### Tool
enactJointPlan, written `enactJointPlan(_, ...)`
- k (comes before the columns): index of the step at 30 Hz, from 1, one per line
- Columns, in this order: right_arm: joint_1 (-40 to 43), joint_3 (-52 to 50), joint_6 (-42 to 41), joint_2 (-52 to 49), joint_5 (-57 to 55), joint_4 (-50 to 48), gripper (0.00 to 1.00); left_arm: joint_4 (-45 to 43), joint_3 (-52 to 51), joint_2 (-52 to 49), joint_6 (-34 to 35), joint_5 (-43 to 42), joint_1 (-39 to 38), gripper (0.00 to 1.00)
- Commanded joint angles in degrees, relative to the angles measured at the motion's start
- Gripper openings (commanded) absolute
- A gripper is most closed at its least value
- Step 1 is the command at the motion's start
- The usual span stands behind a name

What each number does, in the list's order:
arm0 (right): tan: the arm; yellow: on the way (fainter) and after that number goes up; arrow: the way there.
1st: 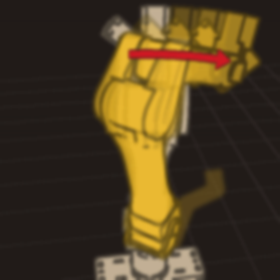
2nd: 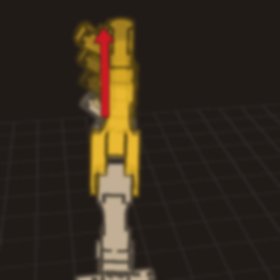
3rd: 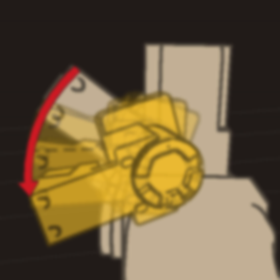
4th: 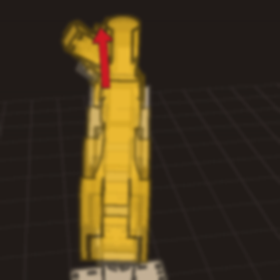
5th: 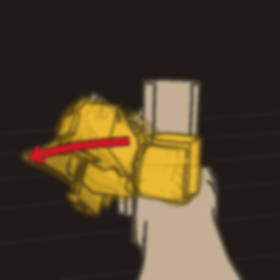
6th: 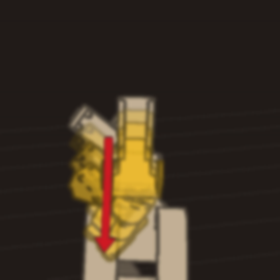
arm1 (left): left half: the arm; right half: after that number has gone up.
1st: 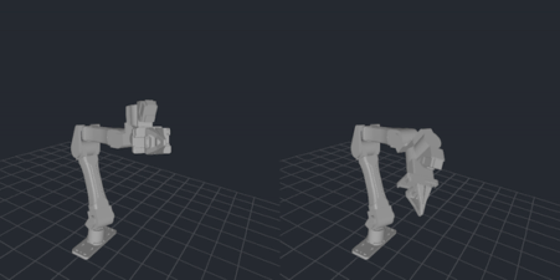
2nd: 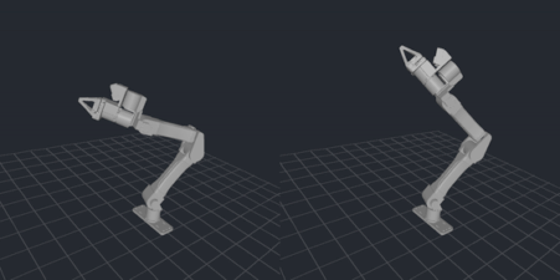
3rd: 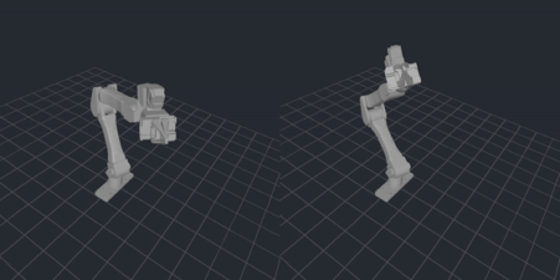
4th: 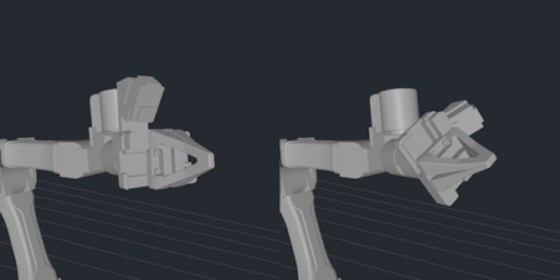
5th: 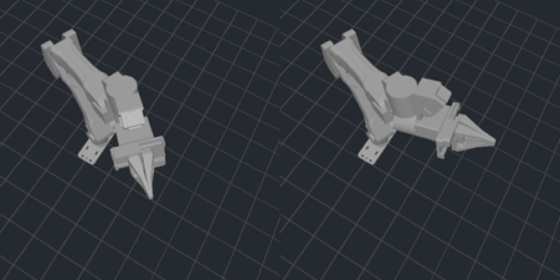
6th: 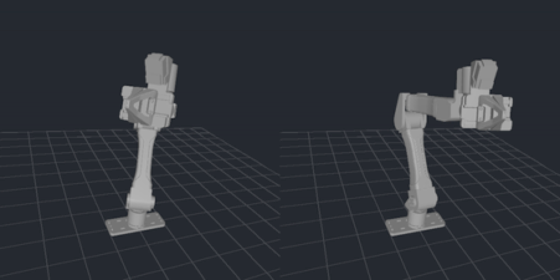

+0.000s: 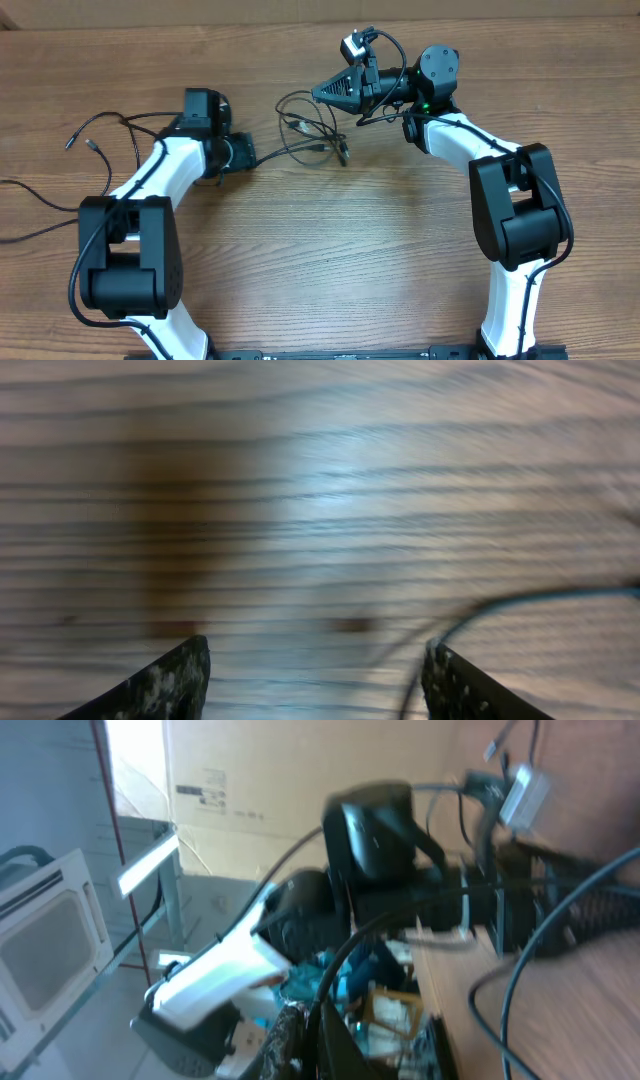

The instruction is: Untangle cables

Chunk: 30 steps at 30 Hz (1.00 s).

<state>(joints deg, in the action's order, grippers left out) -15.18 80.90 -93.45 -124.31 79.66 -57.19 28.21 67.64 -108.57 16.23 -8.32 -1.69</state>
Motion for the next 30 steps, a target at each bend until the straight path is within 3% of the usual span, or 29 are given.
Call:
enactJointPlan(1, 0.44, 0.04, 3.41, 0.11, 4.87, 3.26, 0.04, 0.11, 1.27, -0.28, 2.25, -1.38, 1.6, 0.7)
enactJointPlan(3, 0.42, 0.04, 8.0, 0.11, 5.07, 8.35, 0.04, -0.17, 1.27, -0.28, 2.21, -4.15, 1.84, 0.74)
enactJointPlan(8, 0.13, 0.04, 27.87, 0.11, 2.25, 33.57, 0.04, -0.87, 1.33, -0.28, 0.5, -9.14, 1.77, 0.96)
enactJointPlan(13, 0.09, 0.04, 48.76, 0.11, -9.2, 64.65, 0.04, -1.03, 2.49, -0.28, -6.4, -19.23, 1.84, 0.94)
enactJointPlan(17, 0.15, 0.04, 56.94, 0.11, -15.17, 77.44, 0.04, -1.05, 3.82, -0.28, -10.05, -31.43, 1.97, 0.94)
enactJointPlan(24, 0.22, 0.04, 55.17, 0.09, -23.54, 80.04, 0.04, -0.98, 3.89, -0.28, -16.96, -45.07, 2.1, 0.93)
enactJointPlan(27, 0.31, 0.04, 45.79, 0.11, -28.0, 78.09, 0.04, -0.98, 3.89, -0.28, -17.33, -42.62, 2.03, 0.89)
enactJointPlan(30, 0.31, 0.04, 42.71, 0.11, -26.12, 72.08, 0.04, -0.72, 3.89, -0.31, -13.62, -36.06, 2.01, 0.89)
